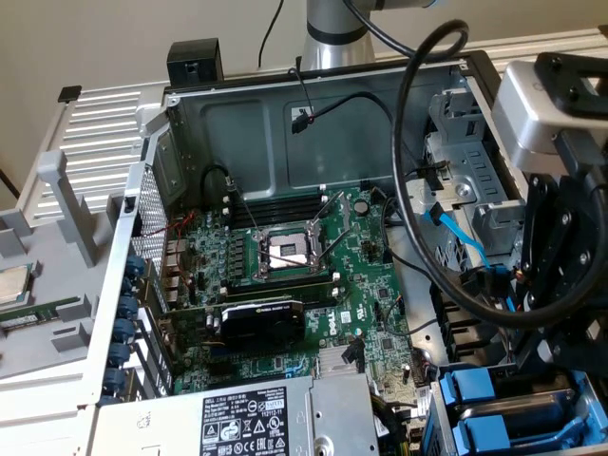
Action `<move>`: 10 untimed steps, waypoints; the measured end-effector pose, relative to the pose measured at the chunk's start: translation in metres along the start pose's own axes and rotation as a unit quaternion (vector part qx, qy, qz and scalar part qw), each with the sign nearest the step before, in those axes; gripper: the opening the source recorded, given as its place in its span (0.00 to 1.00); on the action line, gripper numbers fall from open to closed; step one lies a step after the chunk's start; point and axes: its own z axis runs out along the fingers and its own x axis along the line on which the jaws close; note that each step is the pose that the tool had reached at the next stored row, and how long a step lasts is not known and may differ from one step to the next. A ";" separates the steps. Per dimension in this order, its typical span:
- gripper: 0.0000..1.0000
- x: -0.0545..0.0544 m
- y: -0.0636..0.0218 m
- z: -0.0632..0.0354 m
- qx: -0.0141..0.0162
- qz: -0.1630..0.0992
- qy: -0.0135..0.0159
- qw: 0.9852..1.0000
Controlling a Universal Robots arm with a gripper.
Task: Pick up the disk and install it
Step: 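Insert the first disk wire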
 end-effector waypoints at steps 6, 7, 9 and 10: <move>0.16 0.000 0.0001 0.0001 0.000 0.000 0.000 1.000; 0.16 0.000 0.0003 0.0002 0.000 0.000 0.000 1.000; 0.16 0.000 0.0005 0.0002 0.000 0.000 0.000 1.000; 0.16 0.000 0.0005 0.0003 0.000 0.000 0.000 1.000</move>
